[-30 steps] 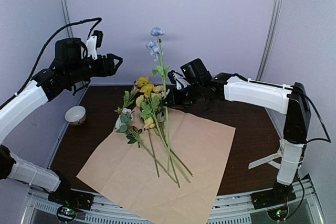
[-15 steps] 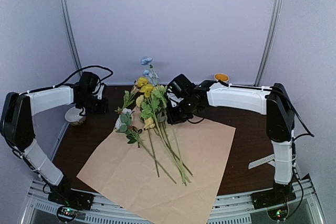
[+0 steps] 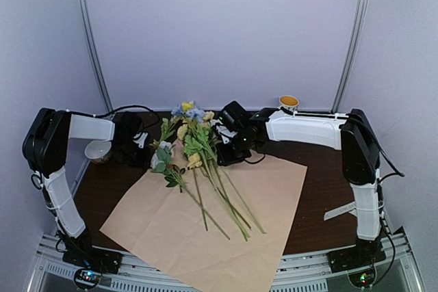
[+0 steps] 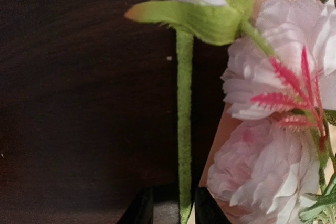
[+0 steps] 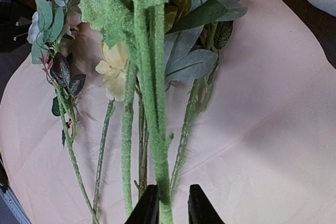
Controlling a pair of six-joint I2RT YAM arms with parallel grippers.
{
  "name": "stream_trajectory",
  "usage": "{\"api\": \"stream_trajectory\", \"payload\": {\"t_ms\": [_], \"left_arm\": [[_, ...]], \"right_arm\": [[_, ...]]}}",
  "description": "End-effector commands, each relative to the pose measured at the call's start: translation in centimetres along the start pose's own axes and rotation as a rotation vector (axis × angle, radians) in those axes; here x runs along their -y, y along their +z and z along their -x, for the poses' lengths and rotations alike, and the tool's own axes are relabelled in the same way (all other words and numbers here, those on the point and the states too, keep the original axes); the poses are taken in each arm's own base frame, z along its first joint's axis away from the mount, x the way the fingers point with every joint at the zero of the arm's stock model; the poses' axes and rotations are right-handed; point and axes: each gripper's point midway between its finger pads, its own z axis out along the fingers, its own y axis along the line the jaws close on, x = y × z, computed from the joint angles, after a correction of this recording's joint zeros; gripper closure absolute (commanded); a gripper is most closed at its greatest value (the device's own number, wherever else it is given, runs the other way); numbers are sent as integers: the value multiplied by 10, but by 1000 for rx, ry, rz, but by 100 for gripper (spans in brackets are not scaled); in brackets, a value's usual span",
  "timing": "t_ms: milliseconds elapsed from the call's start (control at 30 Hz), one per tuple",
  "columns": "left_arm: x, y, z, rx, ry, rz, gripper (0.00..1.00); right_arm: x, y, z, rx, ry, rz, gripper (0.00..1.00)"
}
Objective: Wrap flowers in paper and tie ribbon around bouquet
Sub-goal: Place the fake flower on the flattened wrapping paper.
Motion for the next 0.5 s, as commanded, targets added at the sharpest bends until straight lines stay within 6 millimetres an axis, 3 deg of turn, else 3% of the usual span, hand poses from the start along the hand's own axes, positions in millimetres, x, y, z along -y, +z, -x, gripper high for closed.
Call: {"api": "stream_trajectory", "payload": {"t_ms": [0, 200, 333, 467], "left_arm": [[12, 9, 9, 6, 42, -21, 69], [0, 24, -2, -68, 58, 67, 72], [-14, 22, -5, -92, 64, 143, 79], [-27, 17, -6, -123, 89, 230, 80]], "right_arm": [[-6, 1, 0, -7, -5, 21, 78], [-9, -1, -2, -11, 1, 38, 75], [-13, -6, 0, 1, 1, 60, 75], [-17, -12, 3, 13, 3, 80, 74]]}}
